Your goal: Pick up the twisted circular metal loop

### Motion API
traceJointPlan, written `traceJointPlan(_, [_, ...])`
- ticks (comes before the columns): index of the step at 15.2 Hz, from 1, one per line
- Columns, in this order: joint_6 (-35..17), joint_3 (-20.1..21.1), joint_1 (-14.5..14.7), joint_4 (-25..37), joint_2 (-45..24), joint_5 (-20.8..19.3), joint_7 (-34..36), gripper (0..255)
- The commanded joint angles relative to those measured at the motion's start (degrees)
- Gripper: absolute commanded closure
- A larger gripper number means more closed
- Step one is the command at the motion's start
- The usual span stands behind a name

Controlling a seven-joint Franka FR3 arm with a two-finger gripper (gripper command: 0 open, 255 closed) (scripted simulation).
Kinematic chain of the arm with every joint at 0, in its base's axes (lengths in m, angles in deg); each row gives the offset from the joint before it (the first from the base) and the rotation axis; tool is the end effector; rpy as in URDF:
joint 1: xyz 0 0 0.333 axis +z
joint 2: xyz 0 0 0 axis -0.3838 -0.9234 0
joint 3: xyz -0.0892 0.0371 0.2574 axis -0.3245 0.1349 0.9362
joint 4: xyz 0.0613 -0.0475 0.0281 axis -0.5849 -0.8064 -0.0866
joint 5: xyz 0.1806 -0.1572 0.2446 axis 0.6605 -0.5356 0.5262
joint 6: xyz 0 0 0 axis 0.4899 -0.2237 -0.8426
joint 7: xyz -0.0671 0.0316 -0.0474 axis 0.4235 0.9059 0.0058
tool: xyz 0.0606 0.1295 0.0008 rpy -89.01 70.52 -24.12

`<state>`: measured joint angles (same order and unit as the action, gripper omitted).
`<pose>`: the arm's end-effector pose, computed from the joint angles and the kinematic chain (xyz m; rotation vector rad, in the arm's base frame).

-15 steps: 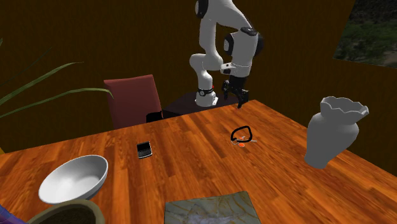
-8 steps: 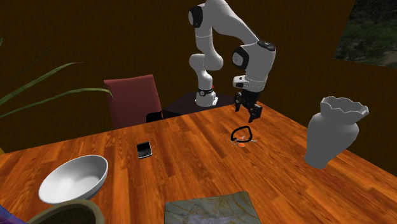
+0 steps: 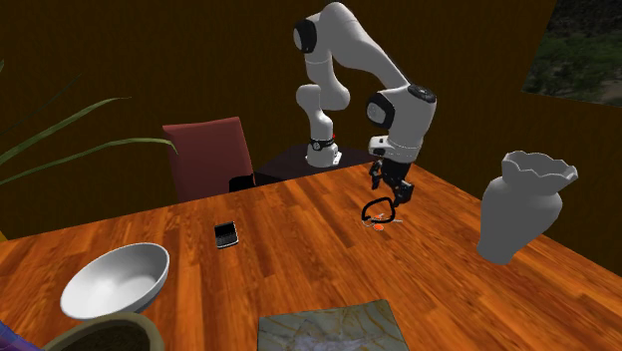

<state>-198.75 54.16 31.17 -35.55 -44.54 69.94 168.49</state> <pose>0.3669 0.3775 0.2444 2.8481 -0.8525 -0.1067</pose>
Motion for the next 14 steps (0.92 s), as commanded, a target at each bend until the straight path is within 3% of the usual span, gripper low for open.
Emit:
traceJointPlan(1, [-0.81,-0.43,0.28,-0.11,-0.86,-0.68,0.35,0])
traceJointPlan(2, [-0.81,-0.43,0.28,-0.11,-0.86,-0.68,0.35,0])
traceJointPlan(3, [-0.75,-0.46,0.34,0.04,-0.97,-0.74,0.38,255])
traceJointPlan(14, [0.3,0.08,-0.12,0.17,0.2,0.16,-0.18,255])
